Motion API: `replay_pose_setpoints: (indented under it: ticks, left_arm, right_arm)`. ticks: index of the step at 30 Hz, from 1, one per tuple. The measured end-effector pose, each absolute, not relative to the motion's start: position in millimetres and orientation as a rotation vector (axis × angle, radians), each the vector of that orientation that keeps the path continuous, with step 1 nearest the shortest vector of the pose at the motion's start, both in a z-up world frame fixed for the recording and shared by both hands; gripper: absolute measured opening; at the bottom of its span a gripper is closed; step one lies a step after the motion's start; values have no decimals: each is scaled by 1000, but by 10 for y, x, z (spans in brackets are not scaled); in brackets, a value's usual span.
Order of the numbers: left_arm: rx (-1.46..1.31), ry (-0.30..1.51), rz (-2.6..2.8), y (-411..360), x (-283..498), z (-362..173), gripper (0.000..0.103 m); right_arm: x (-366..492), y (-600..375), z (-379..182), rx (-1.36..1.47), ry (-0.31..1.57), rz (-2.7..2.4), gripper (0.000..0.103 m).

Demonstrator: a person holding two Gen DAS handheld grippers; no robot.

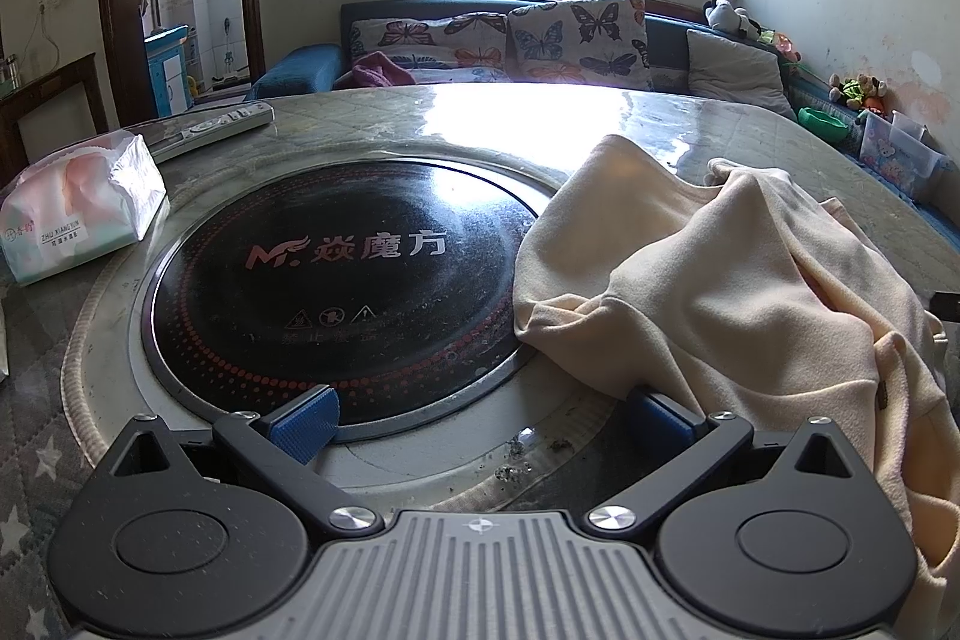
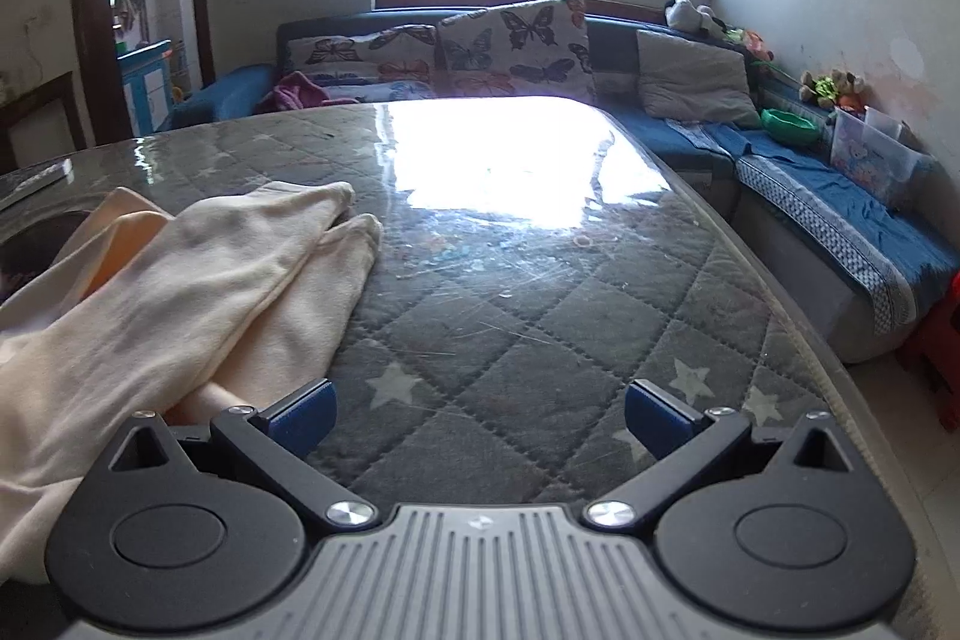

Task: Fold clothes
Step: 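Move both grippers toward the crumpled cream cloth on the table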

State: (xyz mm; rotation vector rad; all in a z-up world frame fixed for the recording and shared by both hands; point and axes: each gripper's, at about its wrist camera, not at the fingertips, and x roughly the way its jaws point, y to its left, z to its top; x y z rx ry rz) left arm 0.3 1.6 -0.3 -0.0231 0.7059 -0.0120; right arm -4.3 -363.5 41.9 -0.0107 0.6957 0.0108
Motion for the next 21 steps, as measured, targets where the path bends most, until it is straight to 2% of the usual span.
replay_pose_setpoints:
  ticks: [21]
  left_arm:
    - [-11, 756, 31, 299, -61, -22, 103]
  right_arm:
    - [-828, -3184, 789, -81, 634, 162, 103]
